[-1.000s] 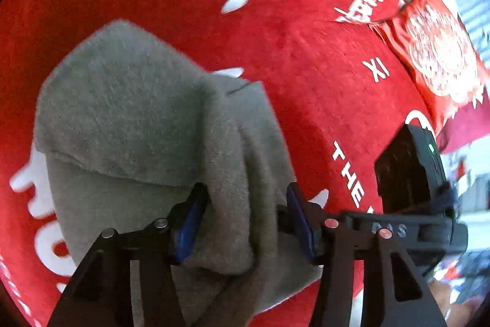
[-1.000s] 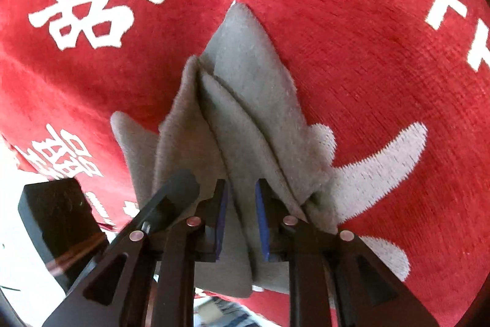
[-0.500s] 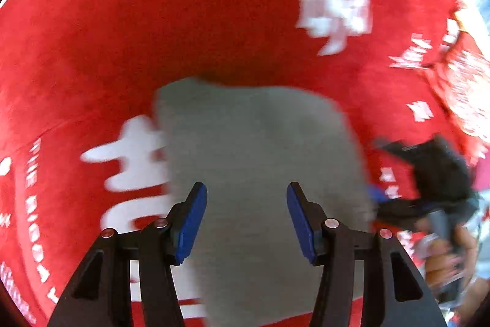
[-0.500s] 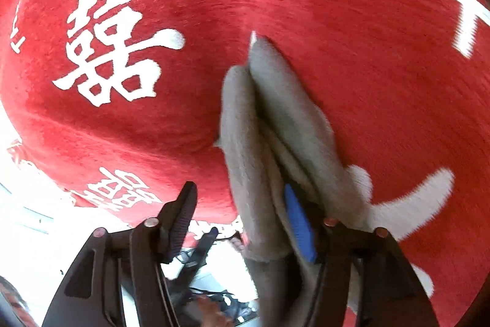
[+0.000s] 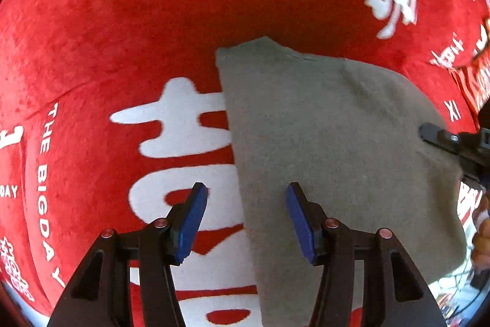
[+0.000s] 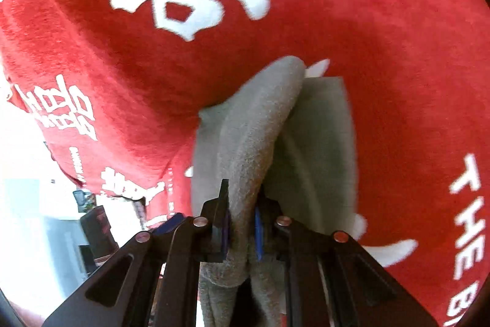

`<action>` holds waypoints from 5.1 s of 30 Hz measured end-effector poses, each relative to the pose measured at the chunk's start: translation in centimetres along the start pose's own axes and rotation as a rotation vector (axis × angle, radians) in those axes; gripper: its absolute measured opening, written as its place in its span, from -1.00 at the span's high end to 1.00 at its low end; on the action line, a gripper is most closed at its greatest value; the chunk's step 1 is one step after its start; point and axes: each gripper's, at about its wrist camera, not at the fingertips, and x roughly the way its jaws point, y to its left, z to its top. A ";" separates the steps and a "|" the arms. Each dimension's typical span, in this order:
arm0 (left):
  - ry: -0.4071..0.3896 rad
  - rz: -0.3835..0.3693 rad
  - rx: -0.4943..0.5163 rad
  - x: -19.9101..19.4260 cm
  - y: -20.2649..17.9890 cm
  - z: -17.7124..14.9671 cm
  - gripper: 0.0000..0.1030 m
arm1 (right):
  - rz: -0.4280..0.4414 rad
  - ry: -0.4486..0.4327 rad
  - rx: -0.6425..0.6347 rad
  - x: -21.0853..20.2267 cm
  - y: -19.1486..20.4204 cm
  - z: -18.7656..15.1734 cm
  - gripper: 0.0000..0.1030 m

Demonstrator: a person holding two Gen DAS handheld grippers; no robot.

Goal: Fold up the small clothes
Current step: 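Lower the folded sweatshirt onto the blanket and open both tools, then grasp the grey bundle edge with both tools and lift it, then lay the grey bundle flat on the blanket with both tools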

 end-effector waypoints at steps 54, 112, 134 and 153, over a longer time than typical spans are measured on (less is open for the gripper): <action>0.183 0.020 -0.009 1.6 -1.4 -9.0 -0.81 | -0.430 0.111 -0.004 -2.7 -0.6 -11.1 0.37; 0.189 -0.304 -0.139 6.8 -3.4 3.5 -0.99 | 0.062 0.218 0.107 2.3 -4.3 0.8 -0.30; 0.116 -0.311 -0.099 6.0 -7.2 4.7 0.07 | 0.274 0.264 0.087 4.6 -2.0 0.9 0.36; 0.053 -0.332 -0.126 -2.4 1.1 -3.0 0.07 | 0.348 0.287 0.055 6.1 6.3 -8.4 0.36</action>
